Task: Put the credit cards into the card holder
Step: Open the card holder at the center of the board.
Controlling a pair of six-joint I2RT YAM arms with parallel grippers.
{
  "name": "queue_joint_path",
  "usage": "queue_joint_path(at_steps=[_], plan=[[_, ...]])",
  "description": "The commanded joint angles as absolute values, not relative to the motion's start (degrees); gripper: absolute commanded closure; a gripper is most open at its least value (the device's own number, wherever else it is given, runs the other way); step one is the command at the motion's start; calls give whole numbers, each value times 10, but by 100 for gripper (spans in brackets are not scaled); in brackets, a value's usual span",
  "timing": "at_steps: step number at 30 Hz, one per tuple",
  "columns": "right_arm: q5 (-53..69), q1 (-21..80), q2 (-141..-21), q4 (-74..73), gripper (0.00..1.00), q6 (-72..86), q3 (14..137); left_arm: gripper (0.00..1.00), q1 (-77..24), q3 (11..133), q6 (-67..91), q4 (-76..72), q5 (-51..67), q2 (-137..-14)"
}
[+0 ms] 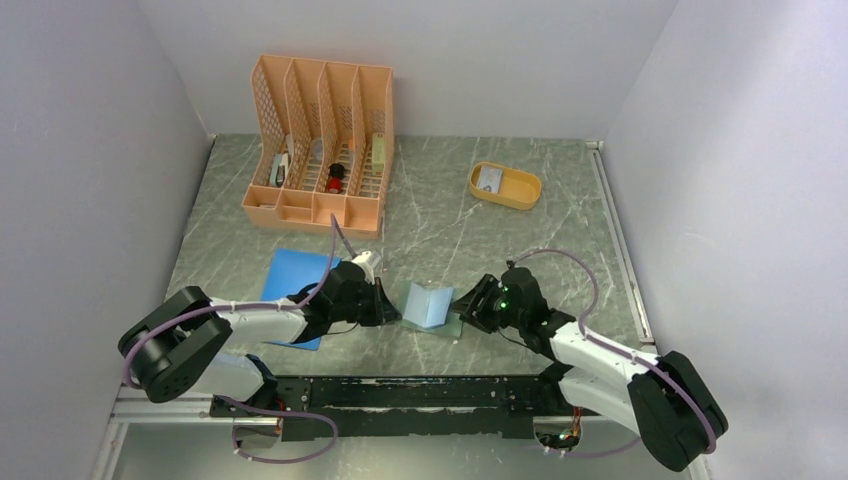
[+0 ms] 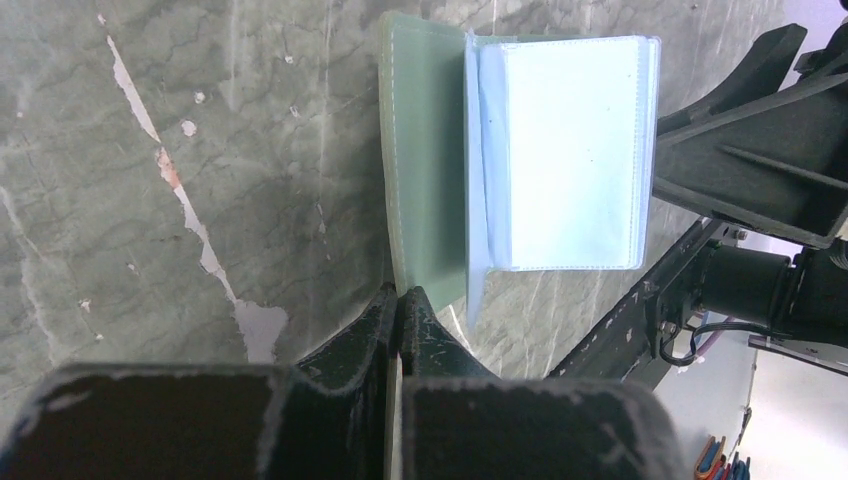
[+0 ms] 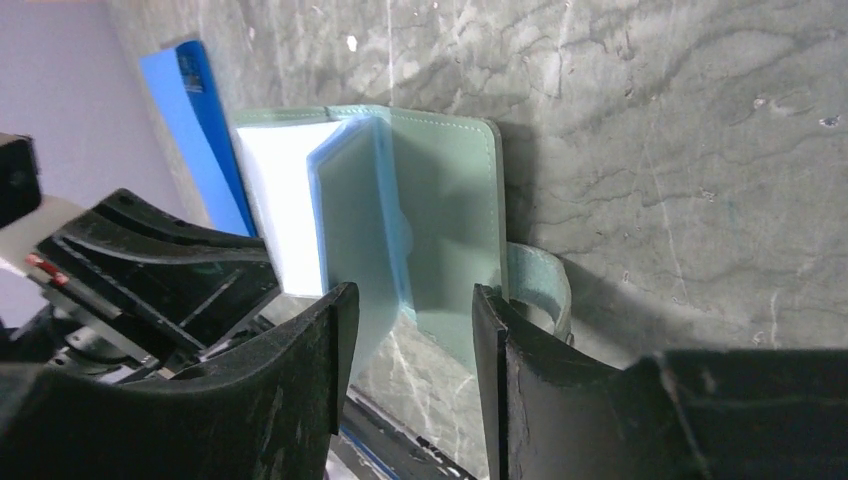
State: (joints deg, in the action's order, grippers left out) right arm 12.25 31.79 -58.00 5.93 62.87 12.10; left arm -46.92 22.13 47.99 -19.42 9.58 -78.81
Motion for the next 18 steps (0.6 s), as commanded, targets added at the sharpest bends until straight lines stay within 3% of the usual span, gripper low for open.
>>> queue_joint_path(at_steps=[1, 18], plan=[[149, 304, -558, 116, 50, 664, 100, 95, -466, 213, 477, -196, 86, -772], [192, 294, -592, 197, 37, 677, 83, 95, -466, 209, 480, -193, 83, -763]])
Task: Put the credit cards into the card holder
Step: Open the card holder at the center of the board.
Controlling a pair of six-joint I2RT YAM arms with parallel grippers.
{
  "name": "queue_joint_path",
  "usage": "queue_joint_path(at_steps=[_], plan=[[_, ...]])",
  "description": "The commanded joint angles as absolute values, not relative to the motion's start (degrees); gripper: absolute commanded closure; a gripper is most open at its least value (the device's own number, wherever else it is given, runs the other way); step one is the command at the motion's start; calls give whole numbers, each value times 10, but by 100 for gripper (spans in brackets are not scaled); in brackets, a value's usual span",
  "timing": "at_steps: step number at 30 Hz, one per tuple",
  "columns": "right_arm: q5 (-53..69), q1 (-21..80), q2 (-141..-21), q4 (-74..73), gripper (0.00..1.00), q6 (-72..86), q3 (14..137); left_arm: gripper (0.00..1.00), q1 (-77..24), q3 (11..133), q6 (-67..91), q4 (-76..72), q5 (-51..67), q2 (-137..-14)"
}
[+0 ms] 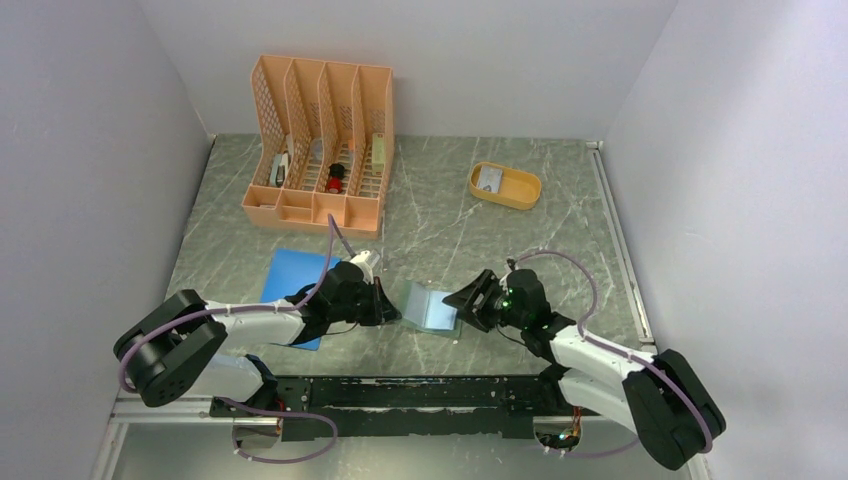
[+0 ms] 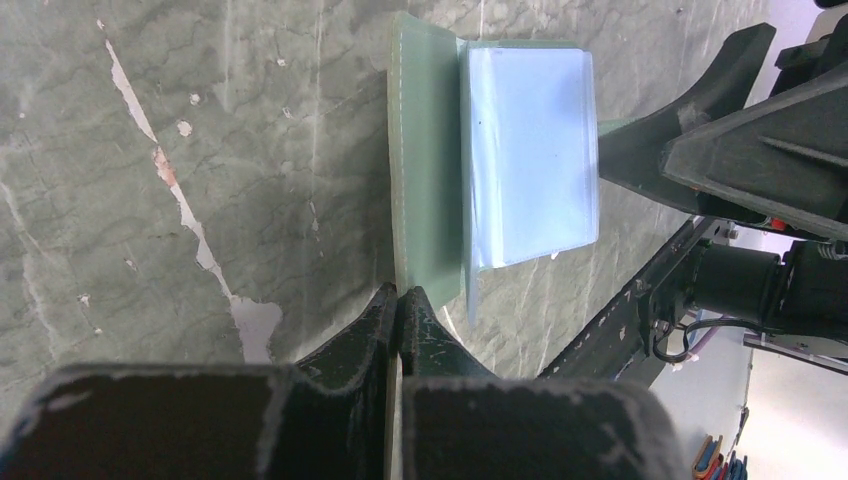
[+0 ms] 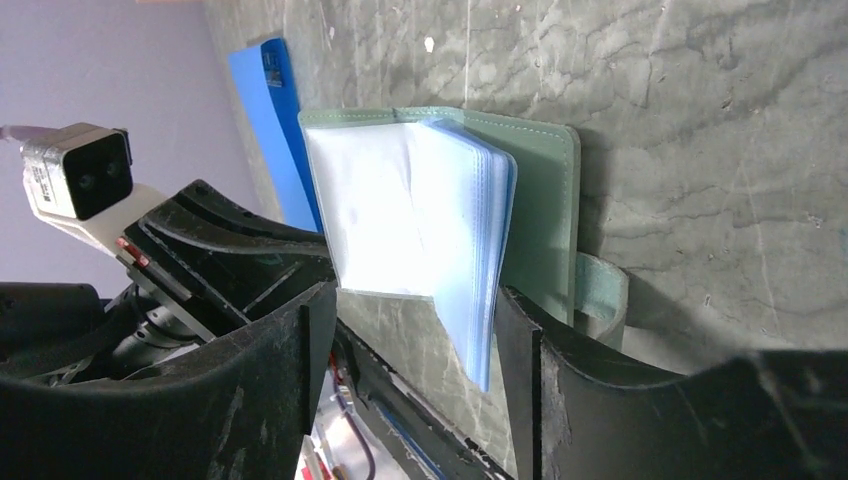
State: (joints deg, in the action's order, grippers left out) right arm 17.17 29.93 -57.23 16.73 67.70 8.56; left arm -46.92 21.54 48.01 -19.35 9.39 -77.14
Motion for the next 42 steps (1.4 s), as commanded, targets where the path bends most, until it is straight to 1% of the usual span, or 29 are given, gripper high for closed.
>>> queue_joint_path(at_steps=[1, 8, 11, 19, 23, 25, 26, 29, 31, 33, 35, 37, 39, 42], plan=[[194, 294, -602, 194, 37, 674, 86, 95, -465, 209, 480, -192, 83, -763], [197, 294, -660, 181, 39, 654, 102, 95, -466, 205, 482, -198, 86, -769], [204, 294, -676, 197, 44, 651, 104, 95, -466, 205, 483, -200, 88, -772], [224, 297, -708, 206, 72, 626, 135, 95, -466, 205, 482, -203, 93, -786], [215, 298, -699, 169, 89, 599, 154, 95, -466, 212, 477, -177, 79, -770], [205, 298, -687, 138, 95, 580, 167, 95, -466, 218, 474, -140, 56, -748], [200, 298, -682, 124, 96, 571, 173, 92, -466, 223, 471, -113, 41, -735], [187, 298, -673, 88, 97, 544, 191, 67, -466, 243, 459, -55, 15, -689], [185, 300, -676, 74, 97, 530, 200, 53, -466, 259, 449, -16, 3, -659], [185, 300, -683, 66, 97, 520, 208, 46, -466, 276, 441, 19, 1, -628], [186, 300, -690, 64, 97, 514, 213, 42, -467, 289, 437, 28, 1, -602], [188, 301, -696, 67, 97, 513, 214, 39, -469, 298, 433, 7, 17, -593], [189, 302, -700, 71, 97, 513, 214, 40, -473, 308, 435, -41, 56, -622], [184, 302, -705, 67, 96, 507, 218, 44, -488, 330, 442, -84, 91, -695]])
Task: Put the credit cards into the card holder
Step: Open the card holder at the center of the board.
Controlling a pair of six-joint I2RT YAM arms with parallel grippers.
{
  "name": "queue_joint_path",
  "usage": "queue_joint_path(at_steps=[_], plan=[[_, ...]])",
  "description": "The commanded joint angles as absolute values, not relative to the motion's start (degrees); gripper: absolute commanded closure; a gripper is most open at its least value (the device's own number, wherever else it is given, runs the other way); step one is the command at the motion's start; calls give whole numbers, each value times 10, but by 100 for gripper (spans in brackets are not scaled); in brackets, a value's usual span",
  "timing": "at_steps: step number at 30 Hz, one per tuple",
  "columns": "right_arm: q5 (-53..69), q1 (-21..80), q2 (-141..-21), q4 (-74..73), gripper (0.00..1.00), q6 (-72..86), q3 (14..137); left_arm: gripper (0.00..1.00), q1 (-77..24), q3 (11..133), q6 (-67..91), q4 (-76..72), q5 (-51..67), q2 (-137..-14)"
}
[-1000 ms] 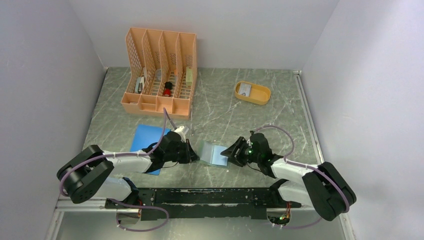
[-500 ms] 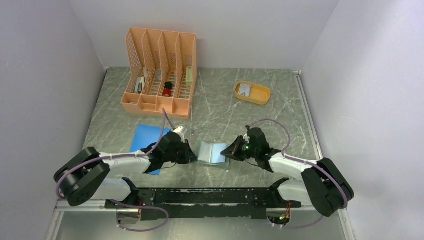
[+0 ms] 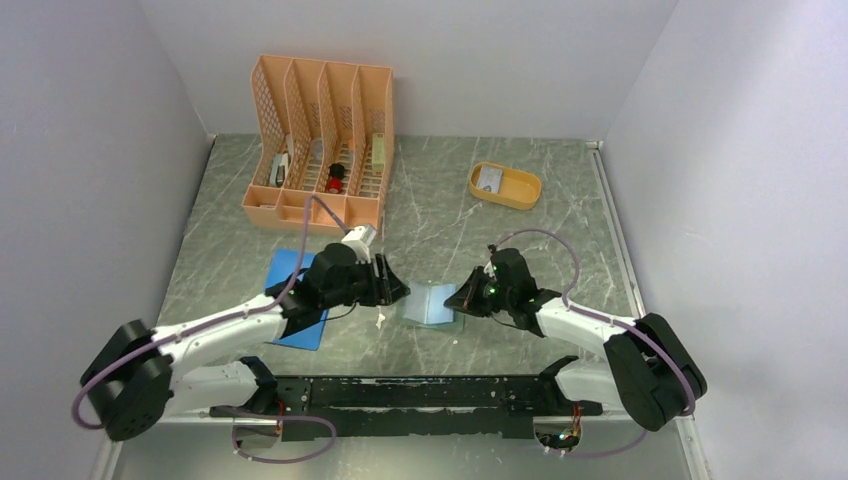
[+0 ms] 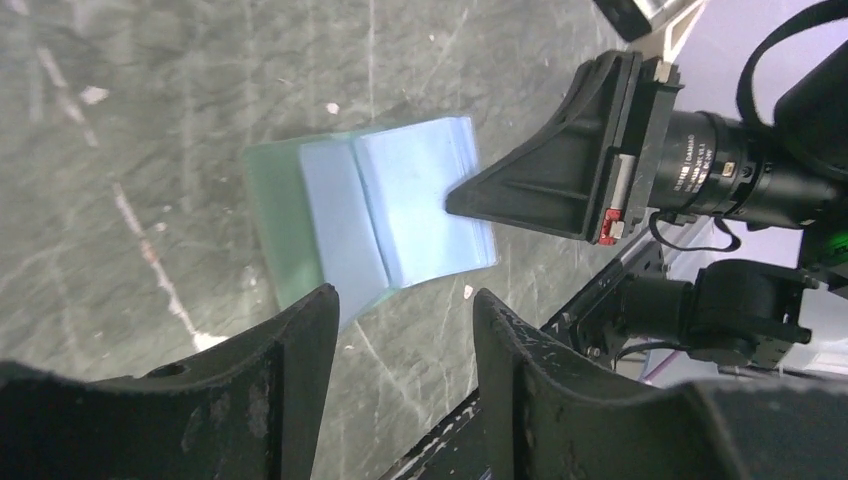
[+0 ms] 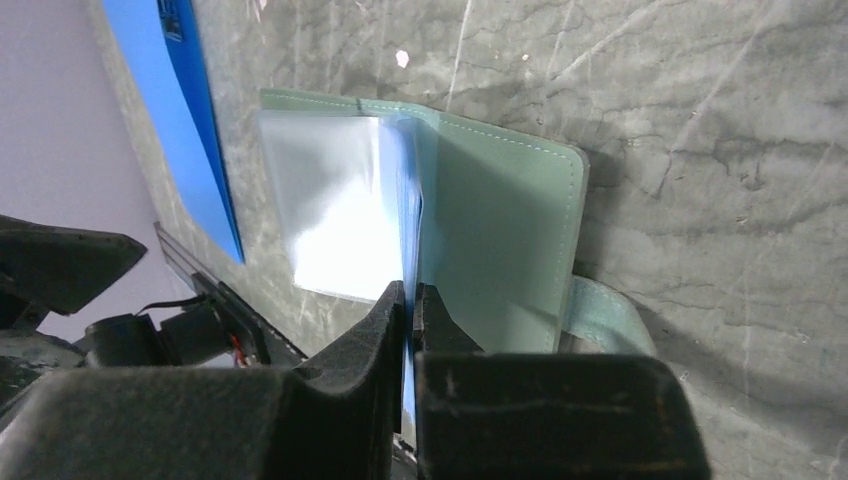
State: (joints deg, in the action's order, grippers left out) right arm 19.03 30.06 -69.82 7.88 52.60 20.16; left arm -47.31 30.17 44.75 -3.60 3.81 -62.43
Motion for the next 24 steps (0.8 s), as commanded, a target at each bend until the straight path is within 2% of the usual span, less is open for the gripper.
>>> queue_joint_path(at_steps=[1, 8, 24], plan=[[181, 302, -705, 62, 96, 504, 219, 45, -494, 338, 441, -96, 93, -717], [174, 302, -706, 45, 94, 490, 222, 42, -527, 395, 429, -135, 102, -830], [204, 302, -707, 68, 94, 491, 221, 42, -538, 442, 416, -99, 61, -954]])
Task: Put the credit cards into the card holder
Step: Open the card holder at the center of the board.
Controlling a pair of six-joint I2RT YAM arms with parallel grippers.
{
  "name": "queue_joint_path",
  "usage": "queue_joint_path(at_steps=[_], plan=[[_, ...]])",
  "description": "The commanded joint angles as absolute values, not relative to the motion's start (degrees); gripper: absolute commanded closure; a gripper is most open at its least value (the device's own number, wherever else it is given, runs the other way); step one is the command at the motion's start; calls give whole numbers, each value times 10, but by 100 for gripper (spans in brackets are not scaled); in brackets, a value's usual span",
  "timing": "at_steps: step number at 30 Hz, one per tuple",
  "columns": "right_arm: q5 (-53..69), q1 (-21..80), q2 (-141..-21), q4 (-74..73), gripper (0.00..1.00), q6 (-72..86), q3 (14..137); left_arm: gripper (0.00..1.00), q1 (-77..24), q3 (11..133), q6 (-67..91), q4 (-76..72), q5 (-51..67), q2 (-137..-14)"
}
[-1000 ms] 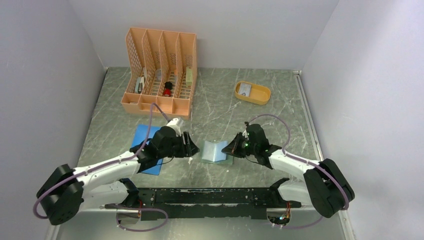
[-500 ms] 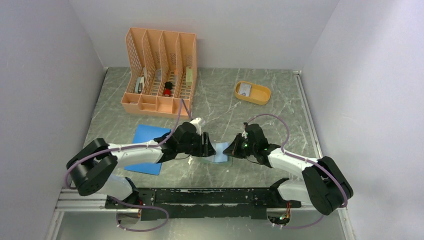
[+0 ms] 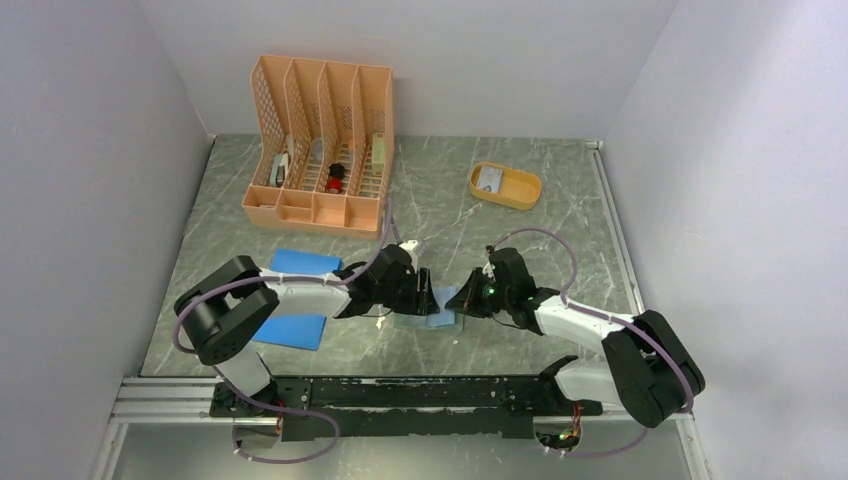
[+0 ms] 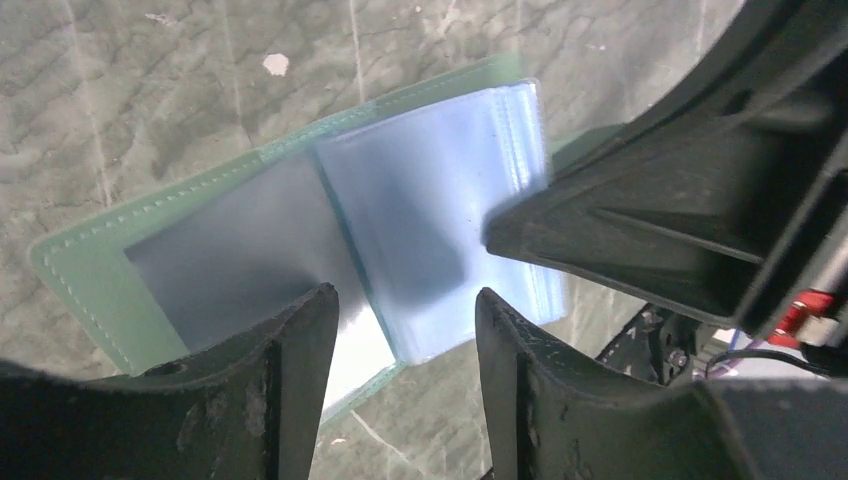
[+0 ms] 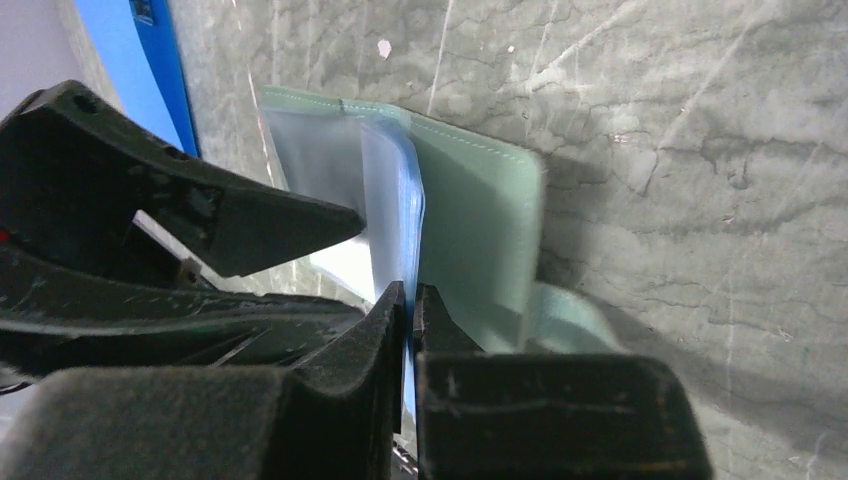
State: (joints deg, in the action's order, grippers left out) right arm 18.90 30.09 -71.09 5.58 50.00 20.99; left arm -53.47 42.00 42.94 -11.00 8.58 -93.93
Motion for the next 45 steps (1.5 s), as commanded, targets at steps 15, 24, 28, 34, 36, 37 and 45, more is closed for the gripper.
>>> queue_joint_path(at_steps=[15, 24, 28, 34, 36, 37, 45], plan=[[235, 302, -698, 86, 92, 490, 214, 87, -538, 446, 422, -80, 28, -1000], [203, 301, -657, 57, 64, 499, 203, 95, -539, 437, 424, -75, 9, -1005], [193, 295, -632, 61, 63, 519, 182, 95, -539, 431, 427, -77, 4, -1005], [183, 284, -605, 58, 68, 535, 162, 95, -538, 422, 431, -83, 4, -1007], [180, 283, -598, 52, 68, 535, 161, 95, -538, 420, 432, -85, 5, -1007], [179, 283, -594, 48, 68, 534, 160, 95, -539, 419, 432, -85, 4, -1008], [180, 283, -572, 29, 69, 528, 149, 95, -538, 415, 436, -87, 2, -1011]])
